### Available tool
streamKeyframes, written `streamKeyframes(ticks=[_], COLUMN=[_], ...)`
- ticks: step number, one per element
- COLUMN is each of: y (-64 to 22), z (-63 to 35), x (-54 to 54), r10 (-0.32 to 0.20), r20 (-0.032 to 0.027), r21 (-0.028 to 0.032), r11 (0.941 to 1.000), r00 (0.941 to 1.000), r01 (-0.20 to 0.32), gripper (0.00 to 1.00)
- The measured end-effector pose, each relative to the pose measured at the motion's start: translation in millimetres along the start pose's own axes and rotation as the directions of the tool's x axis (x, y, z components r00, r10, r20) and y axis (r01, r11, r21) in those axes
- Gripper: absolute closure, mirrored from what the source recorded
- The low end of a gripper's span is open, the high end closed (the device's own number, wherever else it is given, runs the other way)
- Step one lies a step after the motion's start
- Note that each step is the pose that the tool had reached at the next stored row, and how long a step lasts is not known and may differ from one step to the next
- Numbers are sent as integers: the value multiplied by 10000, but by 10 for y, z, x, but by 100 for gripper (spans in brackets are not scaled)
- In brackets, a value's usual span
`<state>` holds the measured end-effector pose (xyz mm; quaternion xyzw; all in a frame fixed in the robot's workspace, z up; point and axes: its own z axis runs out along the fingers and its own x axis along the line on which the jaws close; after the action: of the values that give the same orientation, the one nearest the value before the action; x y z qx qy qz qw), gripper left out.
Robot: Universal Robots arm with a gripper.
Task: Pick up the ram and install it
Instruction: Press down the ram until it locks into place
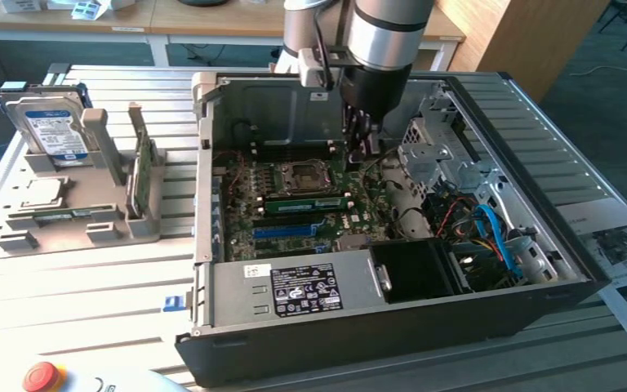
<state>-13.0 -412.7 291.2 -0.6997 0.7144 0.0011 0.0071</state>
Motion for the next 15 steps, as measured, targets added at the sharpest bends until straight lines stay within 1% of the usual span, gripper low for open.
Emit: streamKeyframes(ticks=[15], y=[2], z=[165], x=[2], r10=[1], r20=[0], r21=[0], r11=[10000], r00=[10000], r01=[-1], gripper=[90])
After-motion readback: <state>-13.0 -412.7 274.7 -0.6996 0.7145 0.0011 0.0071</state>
